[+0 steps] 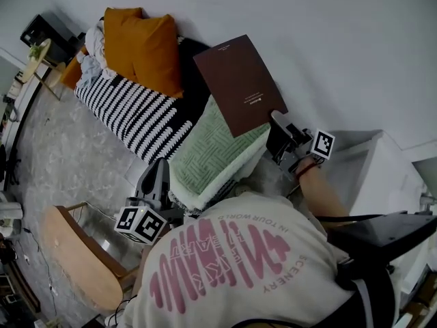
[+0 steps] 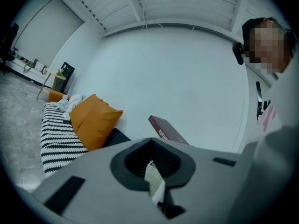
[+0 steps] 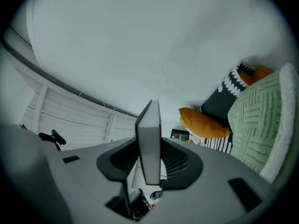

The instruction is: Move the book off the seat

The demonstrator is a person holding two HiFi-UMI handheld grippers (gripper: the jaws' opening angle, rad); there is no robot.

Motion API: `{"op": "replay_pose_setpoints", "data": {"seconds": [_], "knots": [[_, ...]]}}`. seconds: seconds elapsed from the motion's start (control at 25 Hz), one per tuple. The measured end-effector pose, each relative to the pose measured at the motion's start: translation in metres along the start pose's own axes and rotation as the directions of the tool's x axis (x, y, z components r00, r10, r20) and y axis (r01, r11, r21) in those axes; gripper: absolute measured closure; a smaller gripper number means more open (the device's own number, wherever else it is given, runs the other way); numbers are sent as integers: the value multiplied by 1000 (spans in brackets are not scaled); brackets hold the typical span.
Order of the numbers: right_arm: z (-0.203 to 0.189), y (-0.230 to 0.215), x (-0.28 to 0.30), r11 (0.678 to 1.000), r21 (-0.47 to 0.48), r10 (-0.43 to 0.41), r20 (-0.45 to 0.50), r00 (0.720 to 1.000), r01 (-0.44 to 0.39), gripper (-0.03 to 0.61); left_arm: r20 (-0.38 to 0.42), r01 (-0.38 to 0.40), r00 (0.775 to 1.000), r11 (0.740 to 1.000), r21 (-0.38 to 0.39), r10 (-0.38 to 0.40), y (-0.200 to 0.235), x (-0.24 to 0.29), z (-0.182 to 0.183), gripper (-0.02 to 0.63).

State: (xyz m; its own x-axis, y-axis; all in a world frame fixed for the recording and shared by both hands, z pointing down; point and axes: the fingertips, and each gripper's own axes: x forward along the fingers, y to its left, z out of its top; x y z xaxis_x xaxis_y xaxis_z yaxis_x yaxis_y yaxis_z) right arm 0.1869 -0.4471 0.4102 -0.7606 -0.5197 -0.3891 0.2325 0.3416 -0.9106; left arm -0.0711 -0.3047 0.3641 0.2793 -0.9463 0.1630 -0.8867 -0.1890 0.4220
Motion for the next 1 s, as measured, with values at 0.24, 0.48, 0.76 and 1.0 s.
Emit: {"op": "replay_pose_setpoints", "data": {"seconds": [0.24,0.48,0.76,1.0], "knots": [[-34,11,1,1000,-8,14,6,1000,-14,420,7,9,1000,1000,13,-9,16,-23,10,606],[-65,31,-5,1000,-12,25,8,1000,-25,420,50,26,998,999,38,-27,13,-50,22,606],[-85,43,5,998,-22,56,1,998,-56,420,39,39,998,999,25,-40,30,-62,23,606],[-97,51,5,997,-33,65,-2,998,-65,420,35,67,997,997,28,-68,30,-65,21,606]]}}
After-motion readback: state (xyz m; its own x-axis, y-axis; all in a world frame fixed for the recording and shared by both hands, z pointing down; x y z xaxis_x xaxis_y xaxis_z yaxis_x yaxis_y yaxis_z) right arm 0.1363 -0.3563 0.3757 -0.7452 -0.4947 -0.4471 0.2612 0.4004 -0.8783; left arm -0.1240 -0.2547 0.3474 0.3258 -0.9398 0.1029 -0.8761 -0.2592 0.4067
